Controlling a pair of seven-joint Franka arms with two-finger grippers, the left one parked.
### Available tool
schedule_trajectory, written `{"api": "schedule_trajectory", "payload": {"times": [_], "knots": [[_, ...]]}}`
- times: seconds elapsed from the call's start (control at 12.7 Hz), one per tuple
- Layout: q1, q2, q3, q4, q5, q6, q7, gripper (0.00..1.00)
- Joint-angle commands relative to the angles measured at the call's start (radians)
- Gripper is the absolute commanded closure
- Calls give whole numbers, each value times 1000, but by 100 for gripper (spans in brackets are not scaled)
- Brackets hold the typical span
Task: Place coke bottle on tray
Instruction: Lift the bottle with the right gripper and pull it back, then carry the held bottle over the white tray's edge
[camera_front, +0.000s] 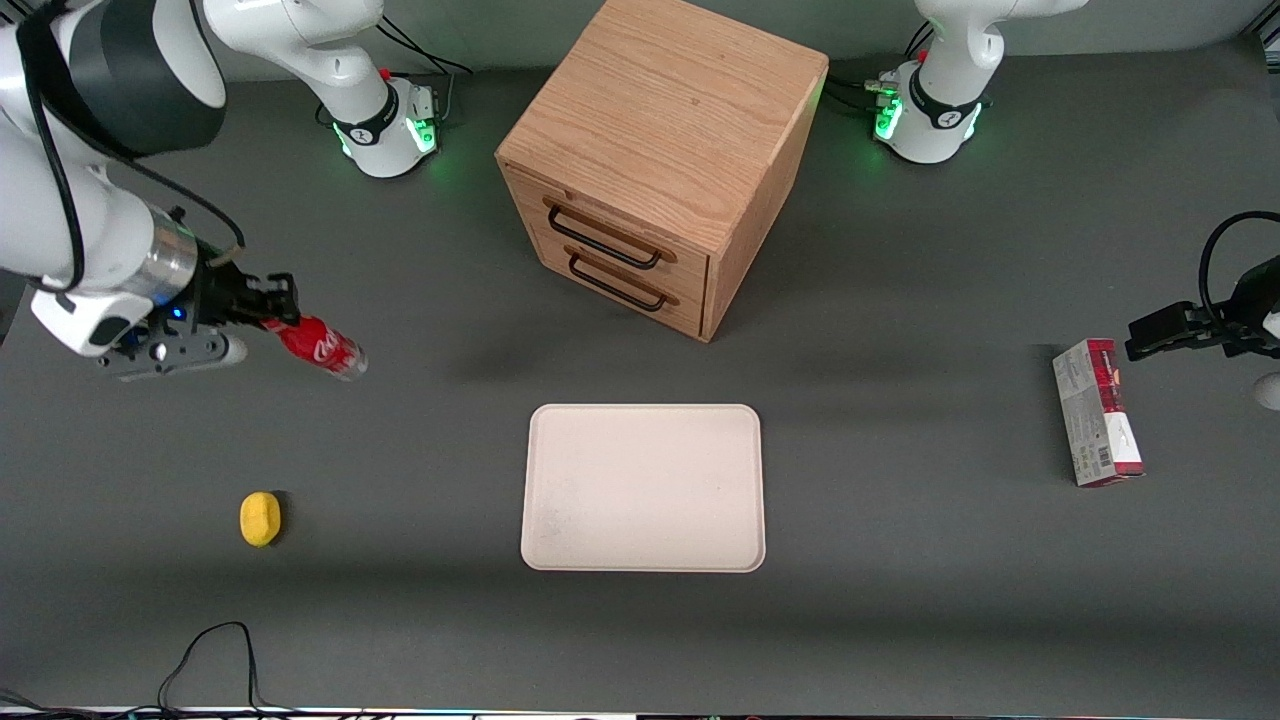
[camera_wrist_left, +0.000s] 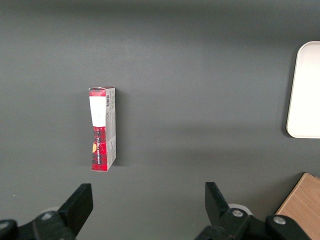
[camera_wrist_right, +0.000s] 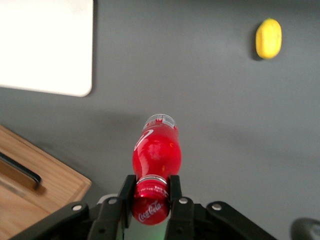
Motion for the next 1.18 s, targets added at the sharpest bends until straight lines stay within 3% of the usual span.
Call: {"api": "schedule_trajectory", "payload": {"times": [0.0, 0.24, 0.39, 1.1], "knots": [[32, 222, 20, 287, 43, -59, 178, 100], [95, 475, 34, 601, 40, -72, 399, 100], [132, 599, 37, 709, 37, -37, 473, 100], [213, 770, 39, 714, -75, 268, 711, 100]]}}
